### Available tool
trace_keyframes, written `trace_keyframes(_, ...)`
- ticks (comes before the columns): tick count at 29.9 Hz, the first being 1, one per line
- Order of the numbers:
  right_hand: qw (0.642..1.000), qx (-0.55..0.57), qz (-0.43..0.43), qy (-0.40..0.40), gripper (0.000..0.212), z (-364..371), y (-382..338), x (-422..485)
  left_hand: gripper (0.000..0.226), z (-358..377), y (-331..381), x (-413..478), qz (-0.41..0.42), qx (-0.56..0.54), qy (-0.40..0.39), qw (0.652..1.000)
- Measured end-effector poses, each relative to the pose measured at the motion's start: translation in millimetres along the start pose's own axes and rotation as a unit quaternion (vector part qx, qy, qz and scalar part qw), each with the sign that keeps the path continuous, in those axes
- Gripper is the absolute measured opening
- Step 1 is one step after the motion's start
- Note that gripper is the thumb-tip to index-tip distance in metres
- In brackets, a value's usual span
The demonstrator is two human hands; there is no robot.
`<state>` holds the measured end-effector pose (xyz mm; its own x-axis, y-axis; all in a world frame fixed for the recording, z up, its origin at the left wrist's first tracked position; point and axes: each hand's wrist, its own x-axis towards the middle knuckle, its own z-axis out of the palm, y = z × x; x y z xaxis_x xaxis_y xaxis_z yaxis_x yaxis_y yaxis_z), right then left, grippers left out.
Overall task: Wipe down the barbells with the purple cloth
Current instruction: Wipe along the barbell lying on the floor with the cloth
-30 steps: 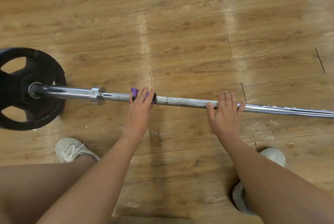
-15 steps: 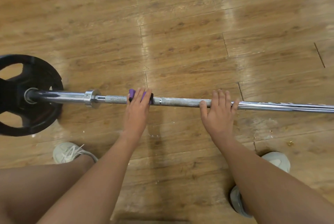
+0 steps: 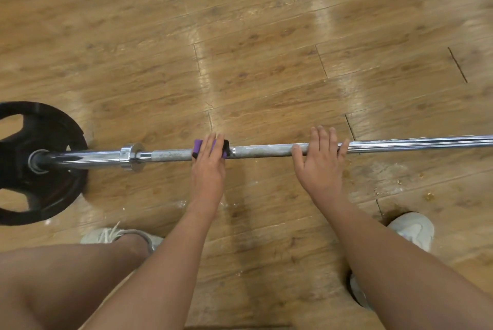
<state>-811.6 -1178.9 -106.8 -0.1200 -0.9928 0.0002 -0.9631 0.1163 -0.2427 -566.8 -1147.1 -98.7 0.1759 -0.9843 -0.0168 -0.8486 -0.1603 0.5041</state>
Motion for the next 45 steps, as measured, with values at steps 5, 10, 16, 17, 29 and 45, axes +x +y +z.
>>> trace_keyframes(5,1.000,0.008,0.000,-0.008,0.065,0,0,4,0.050,-4,-8,5,-0.023,-0.009,0.039,0.999)
trace_keyframes(10,1.000,0.007,-0.003,-0.022,0.067,-2,-1,7,0.050,2,6,1,0.047,0.063,-0.006,0.997)
trace_keyframes(16,0.998,0.007,0.000,-0.058,0.073,-2,-2,17,0.055,-7,-6,11,0.073,0.080,-0.015,0.994)
trace_keyframes(17,0.998,0.005,-0.001,-0.062,0.074,-2,-2,19,0.054,-7,-6,11,0.060,0.076,-0.015,0.995)
trace_keyframes(29,0.997,0.004,0.000,-0.075,0.072,-4,-6,31,0.099,11,-4,0,0.171,0.184,-0.033,0.967)
trace_keyframes(45,0.995,0.005,0.010,-0.099,0.072,-7,-9,43,0.073,7,-11,26,0.001,0.056,0.030,0.998)
